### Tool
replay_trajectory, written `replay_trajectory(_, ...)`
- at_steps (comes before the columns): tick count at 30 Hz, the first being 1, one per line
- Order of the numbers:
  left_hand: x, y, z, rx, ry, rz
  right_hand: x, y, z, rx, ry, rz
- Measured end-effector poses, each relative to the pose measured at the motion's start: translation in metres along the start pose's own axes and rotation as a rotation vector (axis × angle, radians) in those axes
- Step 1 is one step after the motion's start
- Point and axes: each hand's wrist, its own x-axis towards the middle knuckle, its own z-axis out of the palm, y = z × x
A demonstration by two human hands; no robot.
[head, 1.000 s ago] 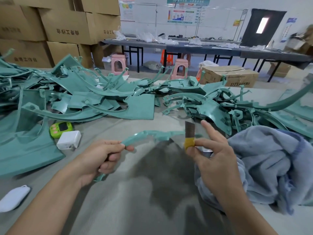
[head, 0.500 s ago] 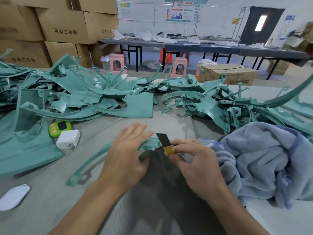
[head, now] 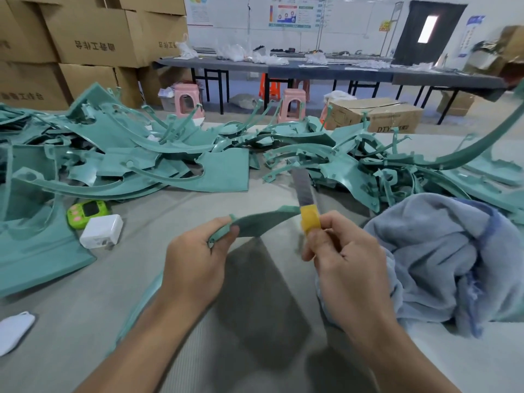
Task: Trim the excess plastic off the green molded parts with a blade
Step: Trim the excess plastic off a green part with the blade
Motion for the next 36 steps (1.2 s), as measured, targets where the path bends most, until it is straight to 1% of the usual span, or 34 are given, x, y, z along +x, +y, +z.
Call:
replay_trajectory(5, 0.001, -0.002, -0.002, -0.009, 0.028, 0.014, 0.001, 0.006, 0.005, -0.050, -0.135, 0.045)
replay_trajectory(8, 0.003, -0.005, -0.001, -0.021, 0.034, 0.005, 0.005, 0.014, 0.005, -0.116, -0.103, 0.126)
replay_trajectory(10, 0.003, -0.006, -0.002, -0.025, 0.034, -0.007, 0.009, 0.018, 0.002, -0.050, -0.055, 0.203)
replay_trajectory(11, 0.003, -0.005, -0.002, -0.033, 0.031, -0.012, 0.010, 0.018, 0.001, 0.019, -0.044, 0.202)
replay_trajectory(13, 0.001, 0.000, -0.003, -0.031, 0.022, 0.016, 0.008, 0.013, -0.001, 0.110, -0.081, 0.124)
replay_trajectory(15, -0.001, 0.005, -0.004, 0.006, 0.021, 0.070, 0.006, 0.009, 0.000, 0.081, -0.161, 0.059)
replay_trajectory(16, -0.002, 0.004, -0.003, 0.015, 0.030, 0.066, 0.006, 0.010, 0.001, 0.042, -0.166, 0.059)
replay_trajectory(19, -0.002, -0.001, -0.003, 0.029, 0.042, 0.011, 0.012, 0.020, -0.002, -0.058, -0.058, 0.123)
replay_trajectory(21, -0.003, 0.000, -0.004, 0.032, 0.040, 0.023, 0.013, 0.024, -0.005, 0.014, -0.040, 0.138)
replay_trajectory(25, -0.005, 0.000, -0.005, 0.069, 0.083, -0.008, 0.008, 0.018, -0.002, 0.266, -0.118, 0.099)
replay_trajectory(28, -0.005, -0.003, -0.006, 0.070, 0.096, -0.003, 0.008, 0.016, -0.003, 0.292, -0.140, 0.057)
replay_trajectory(30, -0.006, -0.003, -0.006, 0.082, 0.083, 0.011, 0.009, 0.017, -0.002, 0.259, -0.196, 0.059)
replay_trajectory(31, -0.006, -0.002, -0.006, 0.086, 0.082, 0.016, 0.009, 0.019, -0.002, 0.201, -0.205, 0.073)
replay_trajectory(32, -0.006, -0.002, -0.005, 0.087, 0.088, 0.024, 0.011, 0.021, -0.001, 0.117, -0.187, 0.098)
replay_trajectory(34, -0.005, -0.001, -0.005, 0.074, 0.094, 0.023, 0.014, 0.026, -0.002, -0.031, -0.092, 0.154)
replay_trajectory(35, -0.004, 0.000, -0.005, 0.066, 0.097, 0.021, 0.015, 0.027, -0.003, -0.020, -0.060, 0.155)
replay_trajectory(36, -0.004, 0.000, -0.006, 0.065, 0.101, 0.021, 0.014, 0.027, -0.004, 0.063, -0.054, 0.138)
